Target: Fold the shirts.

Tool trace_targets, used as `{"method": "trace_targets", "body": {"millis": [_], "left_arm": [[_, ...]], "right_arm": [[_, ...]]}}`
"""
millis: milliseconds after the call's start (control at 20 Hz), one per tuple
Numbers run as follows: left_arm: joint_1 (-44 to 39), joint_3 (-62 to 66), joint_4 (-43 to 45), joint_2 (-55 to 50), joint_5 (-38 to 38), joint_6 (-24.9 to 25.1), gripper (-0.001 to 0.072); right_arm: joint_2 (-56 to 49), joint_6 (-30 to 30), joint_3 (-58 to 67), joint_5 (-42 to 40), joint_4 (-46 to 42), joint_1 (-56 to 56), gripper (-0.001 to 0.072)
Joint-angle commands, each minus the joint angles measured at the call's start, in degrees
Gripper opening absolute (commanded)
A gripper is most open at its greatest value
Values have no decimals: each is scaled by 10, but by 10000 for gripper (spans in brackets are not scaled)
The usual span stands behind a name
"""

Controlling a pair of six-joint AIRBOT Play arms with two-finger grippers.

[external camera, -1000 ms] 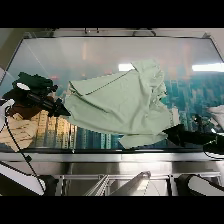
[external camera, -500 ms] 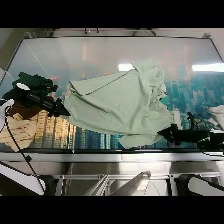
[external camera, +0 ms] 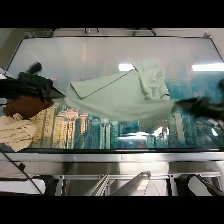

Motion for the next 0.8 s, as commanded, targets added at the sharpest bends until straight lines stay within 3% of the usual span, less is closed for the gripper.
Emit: {"method": "trace_targets", "body": {"millis": [0, 150, 350, 450, 550, 750], "left_arm": [[52, 1, -302, 157, -31, 10, 17], [134, 57, -443, 297, 2, -3, 17], [291, 193, -446, 388, 56, -69, 20], [339, 221, -444, 388, 60, -99, 21], [334, 206, -422, 372, 57, -117, 20], [214, 102, -219, 320, 51, -120, 20]], "right_arm": [[69, 41, 203, 49, 120, -55, 24], [103, 31, 344, 40, 265, -127, 24], [101, -9, 508, -28, 323, -184, 24], [82, -6, 564, -46, 274, -184, 24], [66, 1, 582, -46, 205, -182, 24], [15, 17, 555, -44, 26, -65, 24]]}}
